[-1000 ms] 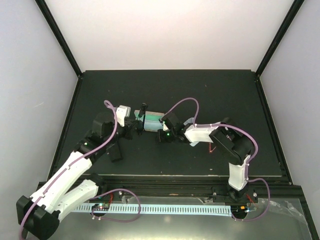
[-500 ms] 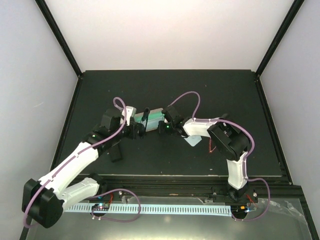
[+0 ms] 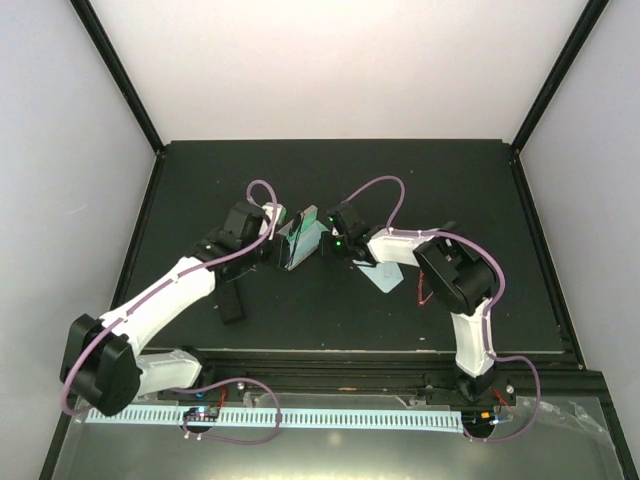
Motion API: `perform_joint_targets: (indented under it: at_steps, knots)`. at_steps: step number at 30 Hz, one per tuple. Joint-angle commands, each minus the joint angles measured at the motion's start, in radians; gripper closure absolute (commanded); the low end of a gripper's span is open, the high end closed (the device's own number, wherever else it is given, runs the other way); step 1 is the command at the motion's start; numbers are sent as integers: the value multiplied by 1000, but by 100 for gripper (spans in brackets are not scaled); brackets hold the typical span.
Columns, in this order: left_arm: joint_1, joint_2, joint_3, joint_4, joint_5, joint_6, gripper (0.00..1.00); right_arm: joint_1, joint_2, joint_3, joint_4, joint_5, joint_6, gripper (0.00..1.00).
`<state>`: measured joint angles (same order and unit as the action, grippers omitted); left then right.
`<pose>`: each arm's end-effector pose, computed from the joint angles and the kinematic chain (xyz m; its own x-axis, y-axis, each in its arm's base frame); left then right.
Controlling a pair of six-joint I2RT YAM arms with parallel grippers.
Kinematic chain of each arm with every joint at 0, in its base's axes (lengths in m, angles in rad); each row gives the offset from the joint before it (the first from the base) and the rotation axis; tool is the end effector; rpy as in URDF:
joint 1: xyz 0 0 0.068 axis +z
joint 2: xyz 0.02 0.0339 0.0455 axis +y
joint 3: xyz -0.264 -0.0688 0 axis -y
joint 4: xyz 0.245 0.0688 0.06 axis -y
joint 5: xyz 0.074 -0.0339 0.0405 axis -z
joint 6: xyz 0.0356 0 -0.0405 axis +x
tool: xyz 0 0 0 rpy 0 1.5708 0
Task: Organize the sunglasses
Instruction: Adjust the sunglasses case at the center of the board, then place the sunglasses in the sunglasses case.
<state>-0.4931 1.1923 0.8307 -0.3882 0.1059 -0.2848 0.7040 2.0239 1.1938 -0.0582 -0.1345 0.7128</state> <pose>0.2210 -0.1230 0.2537 -0.7275 0.0738 -0.6821 0.3485 0.8961 -0.2748 0.3126 0.2717 0.1257 -0.9091 0.0782 -0.4091 -0.1472 0.8585 0.4912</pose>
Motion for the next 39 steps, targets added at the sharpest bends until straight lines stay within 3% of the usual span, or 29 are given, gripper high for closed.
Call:
perform_joint_targets:
  at_steps: [1,15,21,39]
  knots:
    - [-45,56,95,-61,-105,33,98,-10,-25,-42,19,1,1,80]
    - [-97,286,230,-109,-262,124,99,-16,-215,-232,58,-60,52,80]
    - [-97,354,243,-85,-298,154,98,-7,-200,-173,50,-143,27,80]
    - [-100,449,271,-47,-337,215,99,-4,-7,64,39,-162,41,83]
